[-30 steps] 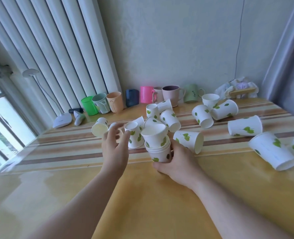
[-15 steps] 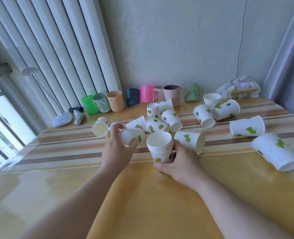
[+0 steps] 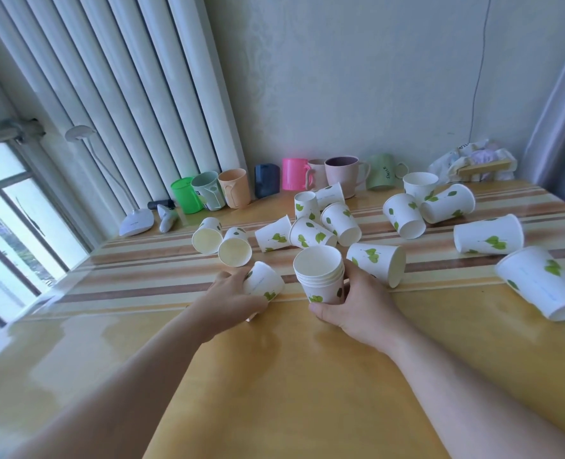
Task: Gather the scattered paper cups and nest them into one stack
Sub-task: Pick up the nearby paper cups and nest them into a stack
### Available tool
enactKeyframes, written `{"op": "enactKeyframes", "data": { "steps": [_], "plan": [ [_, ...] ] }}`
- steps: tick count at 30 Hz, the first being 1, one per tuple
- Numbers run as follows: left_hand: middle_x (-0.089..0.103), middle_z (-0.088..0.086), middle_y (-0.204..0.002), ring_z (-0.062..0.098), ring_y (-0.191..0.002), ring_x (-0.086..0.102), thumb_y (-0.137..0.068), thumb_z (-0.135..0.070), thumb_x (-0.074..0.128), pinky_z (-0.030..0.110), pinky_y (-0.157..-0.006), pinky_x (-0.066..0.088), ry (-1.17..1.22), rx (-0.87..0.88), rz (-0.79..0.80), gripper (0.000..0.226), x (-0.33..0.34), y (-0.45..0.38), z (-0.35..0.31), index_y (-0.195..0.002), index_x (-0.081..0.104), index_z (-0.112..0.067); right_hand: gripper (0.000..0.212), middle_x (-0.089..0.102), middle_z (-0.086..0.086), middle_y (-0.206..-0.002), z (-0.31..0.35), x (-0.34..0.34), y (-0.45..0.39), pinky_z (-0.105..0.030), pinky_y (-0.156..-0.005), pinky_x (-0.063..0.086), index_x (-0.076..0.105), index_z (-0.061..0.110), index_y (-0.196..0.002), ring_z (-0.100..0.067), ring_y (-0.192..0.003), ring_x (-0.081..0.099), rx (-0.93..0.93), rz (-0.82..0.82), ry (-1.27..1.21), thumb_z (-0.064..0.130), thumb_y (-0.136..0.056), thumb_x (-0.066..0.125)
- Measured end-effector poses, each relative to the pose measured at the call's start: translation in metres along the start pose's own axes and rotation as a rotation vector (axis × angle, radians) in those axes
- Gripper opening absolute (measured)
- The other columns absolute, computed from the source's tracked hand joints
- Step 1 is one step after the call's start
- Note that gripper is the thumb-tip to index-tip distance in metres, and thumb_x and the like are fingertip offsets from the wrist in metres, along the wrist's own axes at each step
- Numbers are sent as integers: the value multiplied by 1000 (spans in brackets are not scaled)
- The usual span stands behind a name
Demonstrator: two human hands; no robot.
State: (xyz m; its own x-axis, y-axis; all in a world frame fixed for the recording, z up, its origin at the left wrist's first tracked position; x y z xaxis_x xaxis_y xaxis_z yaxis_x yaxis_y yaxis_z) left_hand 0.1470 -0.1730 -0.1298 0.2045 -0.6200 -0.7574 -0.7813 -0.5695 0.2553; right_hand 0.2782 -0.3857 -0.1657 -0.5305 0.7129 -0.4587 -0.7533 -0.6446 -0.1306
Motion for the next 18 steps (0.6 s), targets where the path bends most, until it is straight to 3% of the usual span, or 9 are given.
{"op": "enactKeyframes", "data": {
  "steps": [2, 4, 6, 9, 11, 14, 18],
  "plan": [
    [64, 0, -130, 26, -116, 63, -78, -48, 74, 43, -97, 56, 96, 28, -18, 49, 1, 1, -2, -126, 66, -40, 53, 70, 18, -101, 0, 0, 0, -25, -81, 53, 58, 43, -117, -1, -95, 67, 2, 0, -1, 33, -78, 94],
    [74, 8, -119, 23, -101, 68, -84, -42, 78, 38, -84, 56, 315, 50, -88, 33, -1, 1, -8, -114, 71, -29, 53, 68, 19, -101, 0, 0, 0, -23, -77, 52, 57, 44, -116, 0, -95, 66, 1, 3, -6, 33, -79, 93],
    [74, 13, -121, 25, -98, 67, -87, -32, 78, 35, -81, 50, 619, 78, -153, 36, -6, 2, -22, -120, 68, -21, 52, 68, 19, -101, -1, 0, -1, -22, -77, 51, 59, 42, -117, 1, -96, 65, -2, 5, -4, 34, -79, 93],
    [73, 12, -120, 30, -110, 69, -69, -34, 85, 39, -91, 52, 899, 257, -177, 59, -8, 1, -45, -121, 61, -19, 53, 69, 20, -104, -4, 0, -2, -26, -81, 52, 60, 41, -120, 1, -99, 64, -4, 5, -12, 36, -78, 93],
    [74, 12, -125, 27, -116, 71, -65, -37, 87, 38, -93, 55, 925, 360, -162, 72, -4, 5, -60, -128, 59, -19, 54, 70, 21, -105, -4, 1, -2, -24, -82, 51, 59, 45, -120, 2, -100, 64, -11, 7, -17, 36, -78, 92],
    [80, 0, -114, 16, -108, 76, -64, -35, 91, 27, -82, 61, 808, 399, -113, 80, 10, 9, -69, -134, 57, -18, 58, 73, 20, -108, -5, 1, -2, -26, -85, 55, 60, 47, -125, 1, -100, 66, -13, -1, -21, 38, -77, 92],
    [77, 0, -124, 22, -120, 72, -60, -42, 91, 51, -105, 59, 706, 357, -93, 81, 28, 8, -64, -132, 58, -30, 59, 72, 22, -104, -3, 0, -2, -18, -77, 50, 61, 49, -126, 7, -93, 65, -29, -8, -16, 38, -77, 92]
  ]
}}
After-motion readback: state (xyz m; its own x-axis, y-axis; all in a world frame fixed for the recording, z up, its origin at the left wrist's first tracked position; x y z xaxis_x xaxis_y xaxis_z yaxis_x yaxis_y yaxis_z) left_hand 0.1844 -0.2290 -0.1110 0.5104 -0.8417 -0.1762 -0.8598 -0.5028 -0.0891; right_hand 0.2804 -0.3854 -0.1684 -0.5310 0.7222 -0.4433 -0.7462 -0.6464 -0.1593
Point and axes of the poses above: each hand's wrist, its own y-axis away from the middle knuckle, its own x-axis out of the palm, z = x × y, the point moved 2 cm from there along -y, towards the middle knuckle
